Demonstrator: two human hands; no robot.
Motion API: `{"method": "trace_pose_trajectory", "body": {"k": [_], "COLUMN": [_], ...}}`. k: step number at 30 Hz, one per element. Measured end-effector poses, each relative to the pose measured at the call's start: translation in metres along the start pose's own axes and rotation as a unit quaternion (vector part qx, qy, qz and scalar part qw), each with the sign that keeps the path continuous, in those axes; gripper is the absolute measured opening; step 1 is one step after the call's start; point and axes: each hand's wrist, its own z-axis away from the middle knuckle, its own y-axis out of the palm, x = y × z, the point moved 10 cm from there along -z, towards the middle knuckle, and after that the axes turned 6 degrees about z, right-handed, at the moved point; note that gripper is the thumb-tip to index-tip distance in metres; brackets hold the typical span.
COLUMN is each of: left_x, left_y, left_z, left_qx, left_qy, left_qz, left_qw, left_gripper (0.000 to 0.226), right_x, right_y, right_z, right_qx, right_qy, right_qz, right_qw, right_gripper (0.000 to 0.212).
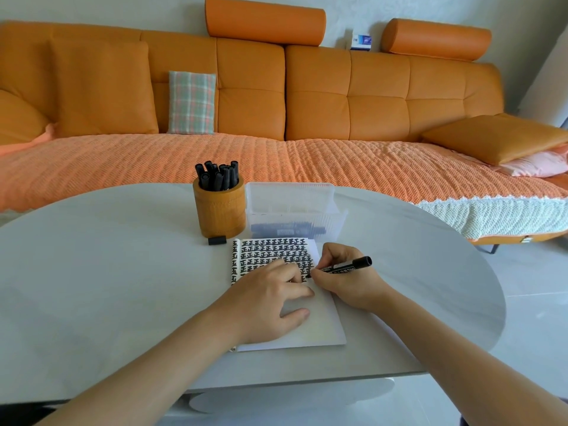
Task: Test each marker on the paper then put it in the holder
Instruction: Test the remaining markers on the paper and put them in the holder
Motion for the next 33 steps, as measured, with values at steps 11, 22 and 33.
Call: {"method": "trace_pose_trajectory", "body": {"k": [11, 22, 33], "left_x": [0.0020, 0.0018, 0.0007], "left_y": [0.0006, 0.0009, -0.0006], "left_z": [0.0000, 0.0006, -0.0002], "left_qx": [0.001, 0.001, -0.015], "left_qy": [-0.009, -0.008, 0.008], "left_qz": [0.003, 0.006, 0.006], "left_qw": [1.000, 1.000, 1.000], "left_gripper": [0.040, 0.040, 0.037], "right_x": [0.0016, 0.0033, 0.0031], "right_y": [-0.0013, -0.0022, 0.0011], "right_z": [0.0012, 0.0003, 0.0007], "right_qx": [0.003, 0.004, 0.025], "right_qy": [-0.017, -0.013, -0.026], "right_qz": [0.028, 0.030, 0.021], "right_qw": [0.999, 0.999, 0.999], "right_gripper": [0.027, 0.026, 0.022]}}
